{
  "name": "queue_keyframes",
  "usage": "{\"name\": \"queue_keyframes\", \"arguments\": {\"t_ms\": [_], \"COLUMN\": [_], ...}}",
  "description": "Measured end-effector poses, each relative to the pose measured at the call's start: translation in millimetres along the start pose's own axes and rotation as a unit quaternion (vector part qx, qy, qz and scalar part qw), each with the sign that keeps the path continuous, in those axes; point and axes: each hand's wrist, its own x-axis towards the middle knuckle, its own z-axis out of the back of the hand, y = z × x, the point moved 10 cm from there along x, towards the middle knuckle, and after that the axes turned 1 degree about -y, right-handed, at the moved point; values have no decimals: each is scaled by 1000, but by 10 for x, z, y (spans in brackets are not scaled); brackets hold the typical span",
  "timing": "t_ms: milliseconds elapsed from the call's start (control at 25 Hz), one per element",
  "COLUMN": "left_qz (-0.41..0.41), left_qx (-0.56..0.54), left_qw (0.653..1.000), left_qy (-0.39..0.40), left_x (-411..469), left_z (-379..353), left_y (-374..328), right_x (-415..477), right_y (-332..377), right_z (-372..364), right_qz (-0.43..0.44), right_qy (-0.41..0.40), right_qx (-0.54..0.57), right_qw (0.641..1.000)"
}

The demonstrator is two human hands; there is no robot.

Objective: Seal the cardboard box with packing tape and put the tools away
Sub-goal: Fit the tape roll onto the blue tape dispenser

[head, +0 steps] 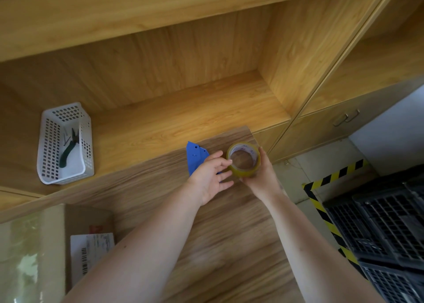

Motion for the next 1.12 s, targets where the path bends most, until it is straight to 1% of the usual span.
{"name": "queue_keyframes", "arguments": {"t_ms": [160, 320, 560, 840, 1120], "left_qz": [-29, -45, -64, -86, -121], "left_qx": [19, 29, 19, -8, -19], "left_qw": [999, 997, 994, 991, 990], "left_qy": [-27, -53, -83, -98, -74], "left_x": [-106, -248, -483, -834, -1374], "left_z": [71, 151, 310, 520, 701], "left_y": [-28, -40, -81, -77, -96], "right_x": [-130, -278, -448, -789, -1319], "right_y": [102, 205, 397, 651, 921], "right_z": [76, 102, 12, -73, -233], "right_qz": [35, 47, 85, 114, 155], "right_qy": [-22, -30, -26, 9, 41], "right_qx": [-11, -44, -18, 14, 34], "right_qw": [999, 997, 996, 993, 986]}}
